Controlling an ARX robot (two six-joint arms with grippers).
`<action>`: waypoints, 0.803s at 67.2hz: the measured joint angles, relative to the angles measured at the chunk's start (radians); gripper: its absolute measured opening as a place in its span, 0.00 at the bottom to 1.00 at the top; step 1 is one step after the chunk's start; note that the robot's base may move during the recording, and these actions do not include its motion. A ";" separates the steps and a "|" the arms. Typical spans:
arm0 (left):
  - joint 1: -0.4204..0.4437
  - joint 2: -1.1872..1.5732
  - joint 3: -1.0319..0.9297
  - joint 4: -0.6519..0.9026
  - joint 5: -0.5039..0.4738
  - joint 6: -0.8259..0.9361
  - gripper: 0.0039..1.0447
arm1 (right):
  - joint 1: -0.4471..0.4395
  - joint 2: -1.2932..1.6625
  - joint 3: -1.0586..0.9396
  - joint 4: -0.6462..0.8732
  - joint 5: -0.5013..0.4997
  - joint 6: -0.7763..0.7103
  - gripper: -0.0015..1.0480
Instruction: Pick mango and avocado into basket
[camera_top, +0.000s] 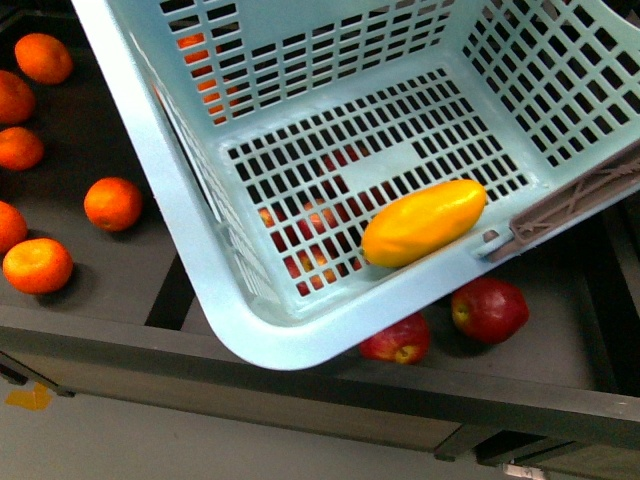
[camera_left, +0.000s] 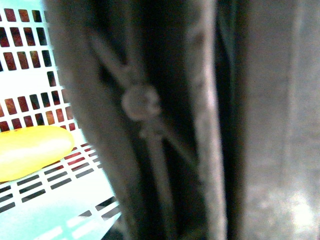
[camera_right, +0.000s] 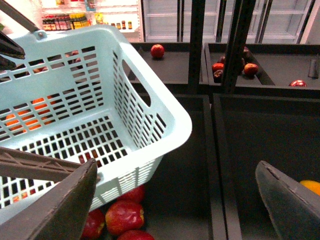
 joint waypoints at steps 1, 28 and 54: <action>-0.002 0.000 0.000 0.000 0.006 -0.002 0.13 | 0.000 0.000 0.000 0.000 0.000 0.000 0.92; 0.011 0.000 0.000 0.001 -0.021 0.000 0.13 | 0.000 -0.003 -0.002 -0.001 -0.003 0.000 0.92; 0.011 0.000 0.000 0.000 -0.013 0.000 0.13 | 0.001 -0.002 -0.002 -0.001 -0.003 0.000 0.92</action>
